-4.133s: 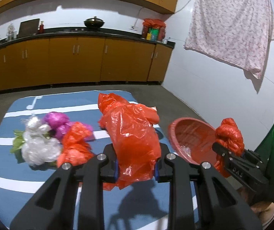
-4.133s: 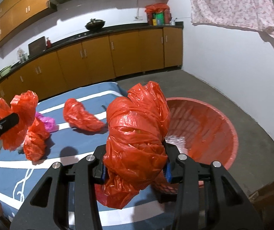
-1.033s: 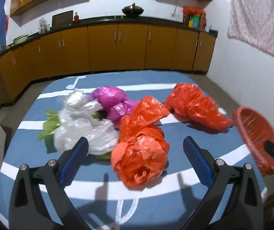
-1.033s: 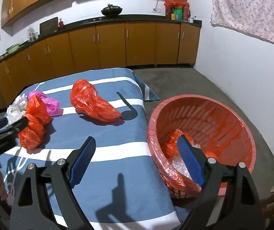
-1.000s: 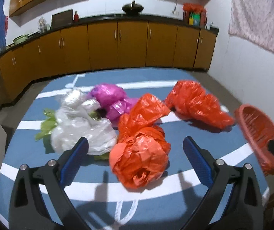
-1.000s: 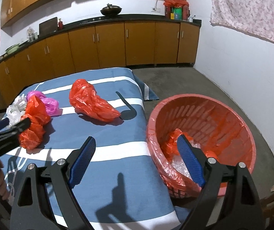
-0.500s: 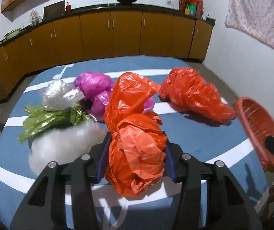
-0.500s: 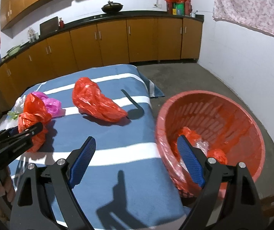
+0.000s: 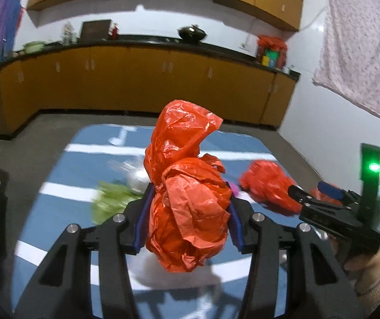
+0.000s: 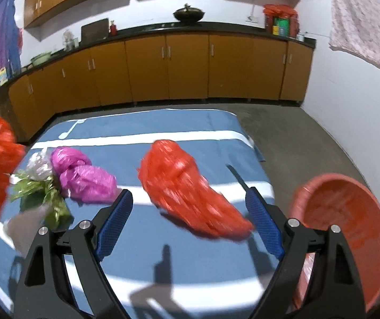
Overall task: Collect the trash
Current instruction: 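Grasp a red bag with the left gripper while the right grasps another red bag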
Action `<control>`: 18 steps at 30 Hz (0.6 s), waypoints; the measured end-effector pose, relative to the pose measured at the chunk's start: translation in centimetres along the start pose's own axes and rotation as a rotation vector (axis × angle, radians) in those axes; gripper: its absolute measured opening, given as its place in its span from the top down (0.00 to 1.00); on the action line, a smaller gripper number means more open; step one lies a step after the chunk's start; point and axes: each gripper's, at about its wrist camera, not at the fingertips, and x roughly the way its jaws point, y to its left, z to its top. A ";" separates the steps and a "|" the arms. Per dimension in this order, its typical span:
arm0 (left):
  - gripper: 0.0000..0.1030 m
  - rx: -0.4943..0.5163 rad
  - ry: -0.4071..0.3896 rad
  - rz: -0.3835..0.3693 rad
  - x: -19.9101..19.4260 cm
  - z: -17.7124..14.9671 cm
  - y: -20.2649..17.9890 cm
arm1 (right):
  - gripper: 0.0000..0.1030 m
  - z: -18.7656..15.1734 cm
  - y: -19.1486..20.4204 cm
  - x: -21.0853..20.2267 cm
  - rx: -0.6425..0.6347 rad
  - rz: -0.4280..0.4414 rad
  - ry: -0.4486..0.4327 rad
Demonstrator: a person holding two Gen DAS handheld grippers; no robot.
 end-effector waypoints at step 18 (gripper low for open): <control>0.53 -0.032 0.001 0.083 -0.7 0.3 2.8 | 0.72 -1.8 0.3 2.0 -0.028 0.012 0.144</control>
